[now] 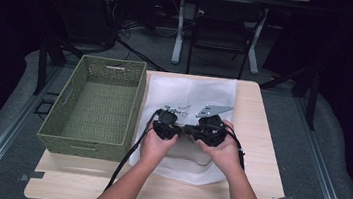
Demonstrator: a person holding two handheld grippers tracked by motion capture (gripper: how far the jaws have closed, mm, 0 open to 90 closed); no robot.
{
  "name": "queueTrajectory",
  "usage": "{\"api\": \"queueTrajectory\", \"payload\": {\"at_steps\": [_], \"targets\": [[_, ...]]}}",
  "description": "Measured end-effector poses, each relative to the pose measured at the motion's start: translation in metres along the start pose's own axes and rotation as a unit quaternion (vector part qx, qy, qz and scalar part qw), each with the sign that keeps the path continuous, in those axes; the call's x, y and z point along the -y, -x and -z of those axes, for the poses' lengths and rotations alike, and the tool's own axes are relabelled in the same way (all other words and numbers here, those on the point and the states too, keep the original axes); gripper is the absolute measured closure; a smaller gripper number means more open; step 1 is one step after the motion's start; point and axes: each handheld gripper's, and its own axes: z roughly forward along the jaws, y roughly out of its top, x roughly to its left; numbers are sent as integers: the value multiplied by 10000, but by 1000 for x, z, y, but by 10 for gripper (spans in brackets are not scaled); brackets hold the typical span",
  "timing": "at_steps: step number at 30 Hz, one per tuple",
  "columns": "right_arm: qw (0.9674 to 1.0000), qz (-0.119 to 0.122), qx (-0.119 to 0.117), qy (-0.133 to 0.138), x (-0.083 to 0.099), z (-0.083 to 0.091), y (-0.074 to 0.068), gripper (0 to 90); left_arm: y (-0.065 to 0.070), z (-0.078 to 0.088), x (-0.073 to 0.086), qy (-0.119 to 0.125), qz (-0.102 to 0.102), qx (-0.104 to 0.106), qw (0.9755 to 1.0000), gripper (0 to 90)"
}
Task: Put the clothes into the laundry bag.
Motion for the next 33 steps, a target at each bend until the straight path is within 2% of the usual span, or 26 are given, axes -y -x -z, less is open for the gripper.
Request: {"api": "queueTrajectory", "payload": {"at_steps": [13, 23, 33], "targets": [[10000, -8, 11, -3, 1, 0, 1, 881, 2, 4, 2, -76, -108, 54, 9999, 734], [10000, -49, 26, 37, 1, 2, 3, 881, 5, 20, 5, -121, -205, 266, 9994, 668], [10000, -47, 43, 65, 0, 4, 4, 881, 7, 41, 9, -3, -287, 472, 9985, 639]]}}
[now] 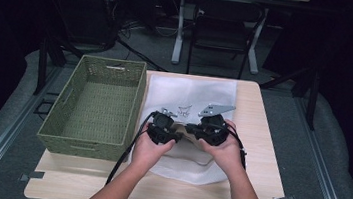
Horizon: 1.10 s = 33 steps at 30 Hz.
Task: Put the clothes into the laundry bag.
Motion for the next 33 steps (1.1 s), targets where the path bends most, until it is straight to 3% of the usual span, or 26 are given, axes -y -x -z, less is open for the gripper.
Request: {"api": "queueTrajectory", "payload": {"at_steps": [4, 8, 12, 23, 29, 33], "targets": [[10000, -12, 13, 12, 0, 1, 0, 881, 2, 6, 2, 13, -82, -1, 10000, 630], [10000, -10, 16, 7, 0, 1, 0, 881, 5, 9, 6, 68, -40, 74, 9999, 618], [10000, -3, 18, 10, 0, 1, 0, 881, 9, 5, 11, 12, -140, 109, 9998, 613], [10000, -13, 22, -10, 0, 0, 0, 881, 20, -11, 19, -3, -166, 200, 9997, 596], [10000, -20, 10, -21, 1, 0, 0, 881, 19, -18, 17, 39, -123, 128, 9998, 600], [10000, -13, 7, -26, 1, 0, 0, 881, 18, -23, 16, 73, -22, 23, 10000, 655]]}}
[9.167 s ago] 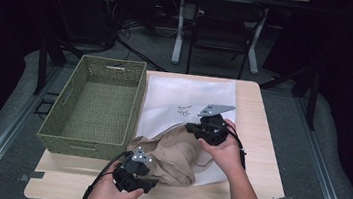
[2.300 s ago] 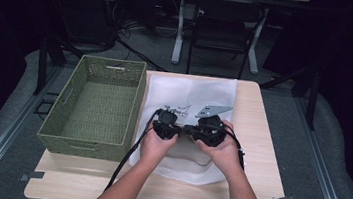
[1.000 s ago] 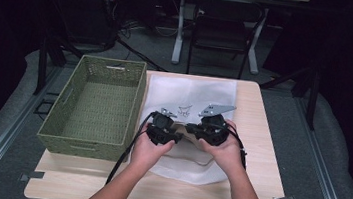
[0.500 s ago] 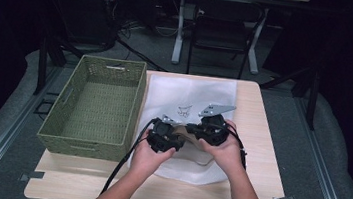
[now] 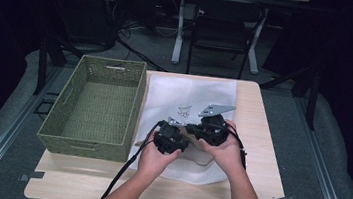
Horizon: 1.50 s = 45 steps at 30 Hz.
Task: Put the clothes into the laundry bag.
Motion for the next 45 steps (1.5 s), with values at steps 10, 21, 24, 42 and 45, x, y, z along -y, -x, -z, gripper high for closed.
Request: {"api": "queueTrajectory", "payload": {"at_steps": [10, 21, 24, 42, 45], "targets": [[10000, 29, -3, -11, 0, -1, -1, 881, -5, -10, -5, 34, 140, -99, 9998, 768], [10000, 28, 2, -9, 0, -1, -1, 881, -11, -15, -14, 170, 225, -244, 9993, 780], [10000, 30, -2, -10, 0, -1, -1, 881, -13, -16, -17, 142, 245, -289, 9992, 780], [10000, 25, -3, -45, 0, -2, -2, 881, -21, -22, -24, 68, 308, -491, 9983, 780], [10000, 22, -12, -42, 1, -2, -1, 881, -21, -22, -24, 39, 263, -494, 9984, 776]]}}
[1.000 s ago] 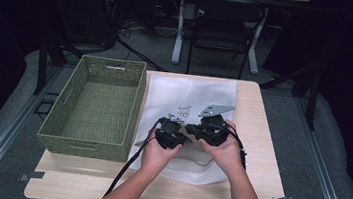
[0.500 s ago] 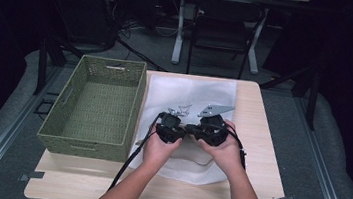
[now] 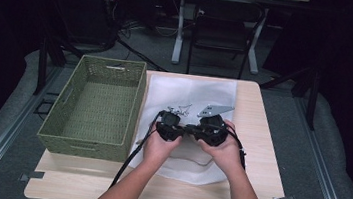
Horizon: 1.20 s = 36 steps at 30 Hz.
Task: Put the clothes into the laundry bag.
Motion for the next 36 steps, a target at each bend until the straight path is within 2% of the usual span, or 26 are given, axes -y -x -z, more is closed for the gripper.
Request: {"api": "queueTrajectory", "payload": {"at_steps": [7, 14, 18, 23, 32, 36], "targets": [[10000, 0, 0, 8, 0, 0, 1, 880, 2, 3, 1, -19, -122, -4, 9999, 714], [10000, -23, 3, 36, 0, 2, 1, 880, 2, 14, 4, 13, -174, 159, 9997, 661], [10000, -23, 10, 41, 0, 2, 1, 881, 1, 23, 5, -18, -162, 370, 9992, 639], [10000, -19, 25, 60, 0, 4, 2, 880, 3, 34, 10, -48, -292, 489, 9984, 615], [10000, -24, 40, 58, 0, 7, 3, 880, 11, 57, 17, 10, -602, 492, 9970, 599], [10000, -36, 22, 53, 0, 7, 4, 880, 10, 65, 19, 42, -626, 517, 9967, 594]]}}
